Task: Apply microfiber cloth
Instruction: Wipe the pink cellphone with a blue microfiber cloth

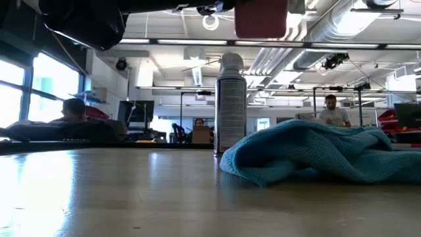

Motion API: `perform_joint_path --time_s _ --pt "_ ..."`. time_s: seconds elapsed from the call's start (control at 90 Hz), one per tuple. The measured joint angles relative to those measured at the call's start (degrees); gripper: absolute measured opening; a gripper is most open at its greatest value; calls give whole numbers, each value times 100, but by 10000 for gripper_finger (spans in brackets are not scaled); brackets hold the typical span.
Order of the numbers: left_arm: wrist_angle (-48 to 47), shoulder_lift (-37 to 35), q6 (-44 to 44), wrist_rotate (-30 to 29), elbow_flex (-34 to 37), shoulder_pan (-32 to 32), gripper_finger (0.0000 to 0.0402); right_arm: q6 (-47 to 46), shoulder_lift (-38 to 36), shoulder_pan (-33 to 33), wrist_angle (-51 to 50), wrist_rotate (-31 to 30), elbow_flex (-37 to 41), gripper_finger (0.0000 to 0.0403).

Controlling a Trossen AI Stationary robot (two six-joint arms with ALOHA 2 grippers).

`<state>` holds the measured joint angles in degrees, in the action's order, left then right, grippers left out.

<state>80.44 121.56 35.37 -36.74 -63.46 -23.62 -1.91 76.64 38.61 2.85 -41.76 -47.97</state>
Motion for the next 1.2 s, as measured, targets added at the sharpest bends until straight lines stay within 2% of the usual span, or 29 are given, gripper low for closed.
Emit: perform_joint_path --time_s 0.144,0.878,1.044,1.2 --pt "23 0 256 -235 -2 -13 1 94 4 79 109 -26 0 165" --pt "71 0 517 -402 -2 -13 1 165 -24 92 168 33 2 165" --pt "69 0 849 -833 -2 -45 1 -90 -24 105 -46 155 2 165" --pt "100 0 1203 -935 -2 -115 1 -593 -9 84 -501 295 2 165"
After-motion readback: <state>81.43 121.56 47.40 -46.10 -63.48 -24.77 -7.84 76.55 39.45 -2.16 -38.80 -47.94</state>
